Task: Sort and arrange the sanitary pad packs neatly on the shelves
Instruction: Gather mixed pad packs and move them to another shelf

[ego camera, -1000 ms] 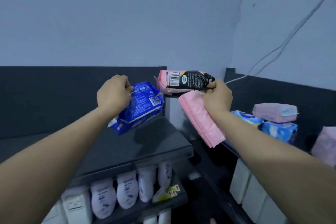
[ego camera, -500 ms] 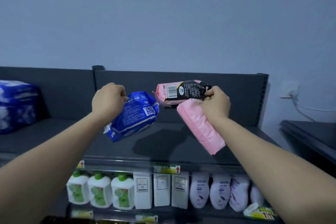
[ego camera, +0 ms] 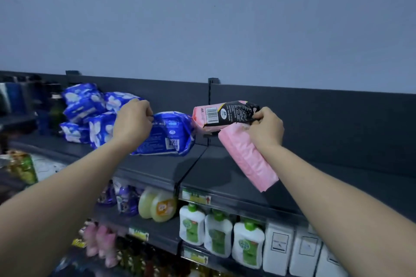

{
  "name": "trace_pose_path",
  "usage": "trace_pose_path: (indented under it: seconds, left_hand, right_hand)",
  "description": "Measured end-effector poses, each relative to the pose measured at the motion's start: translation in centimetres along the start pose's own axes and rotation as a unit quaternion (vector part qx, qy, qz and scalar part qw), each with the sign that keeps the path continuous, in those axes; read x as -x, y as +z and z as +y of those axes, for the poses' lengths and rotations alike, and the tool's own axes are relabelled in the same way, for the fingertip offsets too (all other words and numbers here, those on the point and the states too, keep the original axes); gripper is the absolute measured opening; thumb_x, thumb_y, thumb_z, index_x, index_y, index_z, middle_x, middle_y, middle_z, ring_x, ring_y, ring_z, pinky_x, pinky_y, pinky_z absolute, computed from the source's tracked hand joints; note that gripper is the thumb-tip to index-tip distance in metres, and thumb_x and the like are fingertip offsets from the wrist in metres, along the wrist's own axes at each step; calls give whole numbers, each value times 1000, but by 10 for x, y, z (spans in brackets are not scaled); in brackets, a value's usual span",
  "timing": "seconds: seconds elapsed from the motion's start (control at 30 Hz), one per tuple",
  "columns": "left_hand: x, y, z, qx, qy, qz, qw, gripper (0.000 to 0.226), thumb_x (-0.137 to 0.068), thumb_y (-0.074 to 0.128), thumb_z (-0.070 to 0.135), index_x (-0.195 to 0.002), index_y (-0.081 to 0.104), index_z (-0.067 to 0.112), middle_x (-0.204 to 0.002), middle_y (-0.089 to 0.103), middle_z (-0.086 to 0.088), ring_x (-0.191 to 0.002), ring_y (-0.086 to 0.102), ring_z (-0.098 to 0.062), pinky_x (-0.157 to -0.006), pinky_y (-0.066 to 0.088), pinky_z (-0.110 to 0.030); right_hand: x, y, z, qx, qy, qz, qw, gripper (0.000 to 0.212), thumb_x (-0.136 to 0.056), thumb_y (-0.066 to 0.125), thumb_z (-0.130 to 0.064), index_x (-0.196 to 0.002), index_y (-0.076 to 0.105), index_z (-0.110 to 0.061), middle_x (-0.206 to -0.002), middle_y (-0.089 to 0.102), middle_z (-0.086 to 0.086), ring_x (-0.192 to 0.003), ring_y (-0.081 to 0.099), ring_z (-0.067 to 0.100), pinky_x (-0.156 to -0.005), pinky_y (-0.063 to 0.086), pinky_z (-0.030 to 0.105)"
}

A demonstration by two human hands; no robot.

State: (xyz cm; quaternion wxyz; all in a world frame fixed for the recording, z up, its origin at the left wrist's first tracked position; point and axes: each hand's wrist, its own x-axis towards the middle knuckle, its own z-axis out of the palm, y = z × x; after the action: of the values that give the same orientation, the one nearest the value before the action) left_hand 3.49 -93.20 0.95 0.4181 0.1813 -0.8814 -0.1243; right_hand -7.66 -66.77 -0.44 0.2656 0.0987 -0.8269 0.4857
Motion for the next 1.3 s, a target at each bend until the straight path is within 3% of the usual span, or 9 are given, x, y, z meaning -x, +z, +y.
trace_pose_path:
  seconds: [0.17,0.37,0.5,0.67,0.87,1.13,1.3]
  left_hand:
    - [-15,-9,-58,-4,-20,58,998,11,-87,55,-4,-78,55,3,-87,48,-7,-81,42,-23,-68,30,-34]
    - [-35,-7,-114,-18,-28,121,992,9,-89,52,-3,-82,51,2,-96,53,-18,-93,46,-35,-74,31,-37]
    - [-62,-3,-147,-16,-27,149,988,10,-89,51,-4,-82,50,2,-95,53,-16,-95,46,-34,-78,34,-39]
    - [-107,8,-187,-9,-58,184,981,10,-90,48,-5,-86,50,4,-98,52,-13,-99,45,-32,-77,30,-32]
    - [-156,25,-227,-9,-68,208,976,11,-91,47,-6,-90,52,4,-101,52,-15,-99,45,-31,-79,32,-31]
    - [-180,67,-278,-1,-59,183,981,15,-85,45,-11,-85,49,3,-94,47,-10,-94,44,-31,-74,31,-31]
    - [-189,90,-305,-103,31,101,989,15,-81,51,-13,-83,50,2,-91,51,-18,-90,40,-31,-74,39,-46]
  right_hand:
    - [-1,57,-21,0,-7,-22,1000,24,-86,43,1,-95,61,-12,-99,64,3,-85,51,22,-71,37,25]
    - [-10,125,-38,-11,-8,-41,999,24,-87,42,2,-94,60,-13,-99,63,3,-85,51,22,-71,37,26]
    - [-23,174,-46,-17,-16,-52,998,24,-87,42,3,-93,60,-12,-102,65,5,-87,52,23,-74,41,27]
    - [-46,241,-57,3,-40,-71,997,23,-88,43,2,-92,60,-14,-101,67,6,-92,57,28,-77,47,32]
    - [-60,314,-65,45,-86,-102,990,26,-87,40,4,-95,58,-13,-99,65,8,-89,56,31,-74,48,35]
    - [-59,374,-45,101,-91,-133,982,29,-85,40,6,-97,59,-12,-99,67,9,-90,58,32,-71,43,33]
    - [-50,398,-31,99,-76,-157,980,27,-83,44,6,-95,61,-12,-100,69,8,-93,60,33,-78,45,35]
